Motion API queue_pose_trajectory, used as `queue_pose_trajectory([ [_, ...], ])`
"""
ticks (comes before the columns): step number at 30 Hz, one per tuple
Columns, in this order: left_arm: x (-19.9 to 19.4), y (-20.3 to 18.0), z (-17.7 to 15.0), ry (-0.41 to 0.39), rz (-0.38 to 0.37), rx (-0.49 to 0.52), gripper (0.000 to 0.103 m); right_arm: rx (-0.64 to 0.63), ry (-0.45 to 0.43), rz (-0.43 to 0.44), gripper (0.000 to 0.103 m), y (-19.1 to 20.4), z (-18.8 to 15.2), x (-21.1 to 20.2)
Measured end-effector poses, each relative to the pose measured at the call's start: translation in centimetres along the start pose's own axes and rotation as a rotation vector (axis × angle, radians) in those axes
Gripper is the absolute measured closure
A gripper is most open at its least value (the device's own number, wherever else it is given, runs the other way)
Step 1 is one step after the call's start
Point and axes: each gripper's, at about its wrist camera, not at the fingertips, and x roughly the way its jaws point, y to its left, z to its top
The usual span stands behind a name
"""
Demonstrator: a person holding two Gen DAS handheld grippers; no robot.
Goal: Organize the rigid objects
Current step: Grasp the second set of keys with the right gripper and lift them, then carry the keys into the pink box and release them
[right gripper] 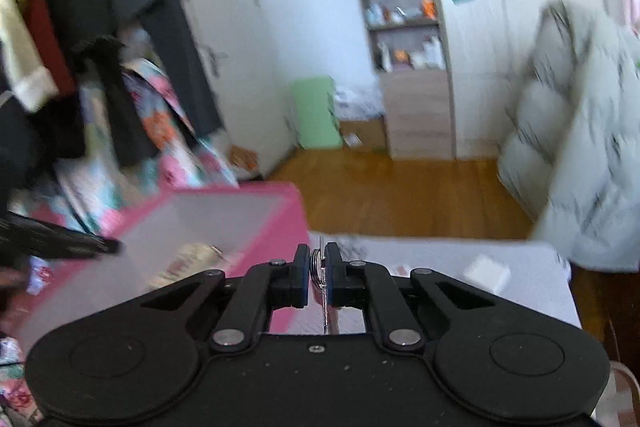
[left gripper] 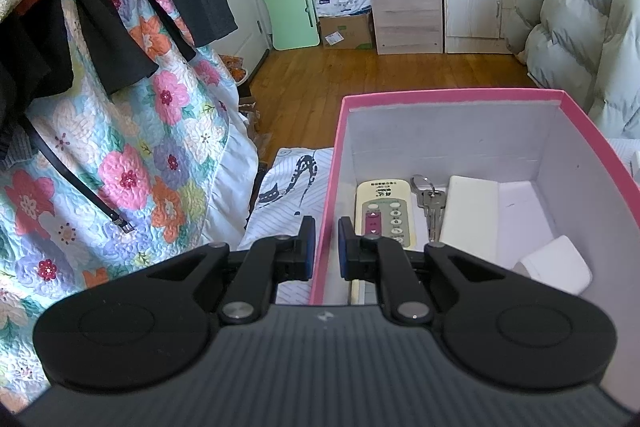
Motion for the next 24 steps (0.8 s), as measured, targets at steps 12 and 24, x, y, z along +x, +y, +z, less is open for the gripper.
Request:
queue_pose_trajectory([
  [12, 0.0, 0.2, -0.1, -0.013, -0.008, -0.001, 0.093, -0.074, -0.064, 0.186, 0.094, 6.1, 5.4, -4.5],
  [24, -0.2, 0.3, -0.5, -0.041, -0.036, -0.002, 0.093, -0.017, 0.113, 0.351, 0.093, 9.0, 2.2, -3.8],
])
